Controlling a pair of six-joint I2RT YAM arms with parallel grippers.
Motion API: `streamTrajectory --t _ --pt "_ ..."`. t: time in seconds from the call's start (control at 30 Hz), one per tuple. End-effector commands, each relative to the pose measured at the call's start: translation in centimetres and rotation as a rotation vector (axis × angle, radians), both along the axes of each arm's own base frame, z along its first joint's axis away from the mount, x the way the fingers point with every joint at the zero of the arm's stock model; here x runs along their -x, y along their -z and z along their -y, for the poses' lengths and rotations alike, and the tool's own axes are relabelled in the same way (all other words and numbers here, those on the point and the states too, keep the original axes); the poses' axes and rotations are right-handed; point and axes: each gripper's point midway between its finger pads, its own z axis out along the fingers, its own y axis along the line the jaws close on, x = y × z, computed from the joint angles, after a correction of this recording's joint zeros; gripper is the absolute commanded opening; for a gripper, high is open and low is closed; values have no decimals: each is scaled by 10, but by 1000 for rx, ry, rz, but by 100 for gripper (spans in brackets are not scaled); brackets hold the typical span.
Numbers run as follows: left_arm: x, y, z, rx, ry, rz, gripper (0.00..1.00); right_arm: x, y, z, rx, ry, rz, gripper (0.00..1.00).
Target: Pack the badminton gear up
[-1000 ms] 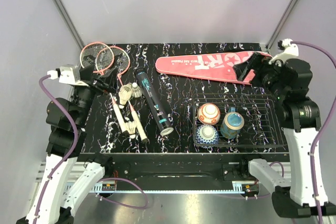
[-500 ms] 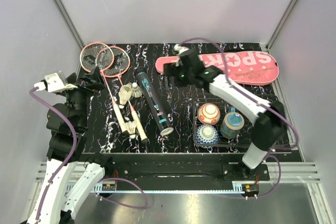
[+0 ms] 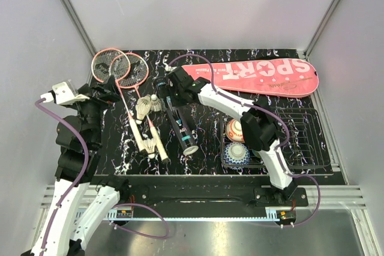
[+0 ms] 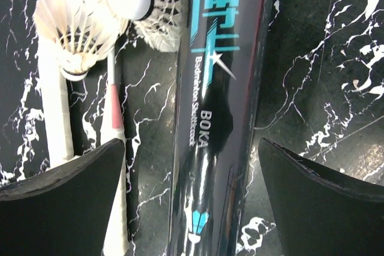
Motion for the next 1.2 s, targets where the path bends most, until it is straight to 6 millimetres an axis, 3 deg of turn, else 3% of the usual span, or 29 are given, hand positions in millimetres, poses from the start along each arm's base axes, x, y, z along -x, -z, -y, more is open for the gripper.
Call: streamTrajectory --t 0.0,0.13,0.23,0.43,0.53,0.6,0.7,0.8,0.83,0.93,0.97,1.0,1.03,1.07,1.1,1.13,1.17 --pt "-1 -8 7 16 36 27 99 -16 0 -11 -60 46 -25 100" --pt "-4 -5 10 16 49 15 99 -35 37 -9 54 90 -10 99" --pt "-7 -3 13 16 62 6 99 -47 50 -6 148 105 61 97" --pt "-13 3 19 19 84 -16 99 -76 62 -2 250 148 177 91" --pt "-16 4 21 19 94 -27 99 -80 66 -5 278 96 195 87" --pt "-19 7 23 14 101 -38 99 -78 69 -3 312 53 193 79" --pt "-21 9 25 13 104 -47 99 -81 46 -2 319 4 243 66" --pt "-24 9 28 12 119 -61 99 -78 12 -4 295 -83 307 56" --pt "-23 7 28 13 121 -65 99 -74 -7 -4 272 -101 326 54" --pt "-21 4 28 19 123 -72 99 -56 -46 -14 163 -222 368 50" --pt "-20 2 28 25 123 -71 99 -51 -62 -29 75 -280 406 49" --pt "-18 7 27 29 121 -102 99 -37 -69 -25 41 -319 411 49" --pt "-13 0 25 47 120 -99 99 -30 -75 -28 0 -366 436 49" --pt "-9 1 27 92 131 -116 99 -21 -94 -43 -85 -483 530 49" --pt "-1 10 28 107 143 -166 99 -6 -89 -35 -97 -535 547 48" --pt "6 5 31 128 166 -165 99 0 -93 -35 -121 -570 589 48" --pt "16 3 39 156 222 -166 99 0 -107 -39 -161 -590 676 48"
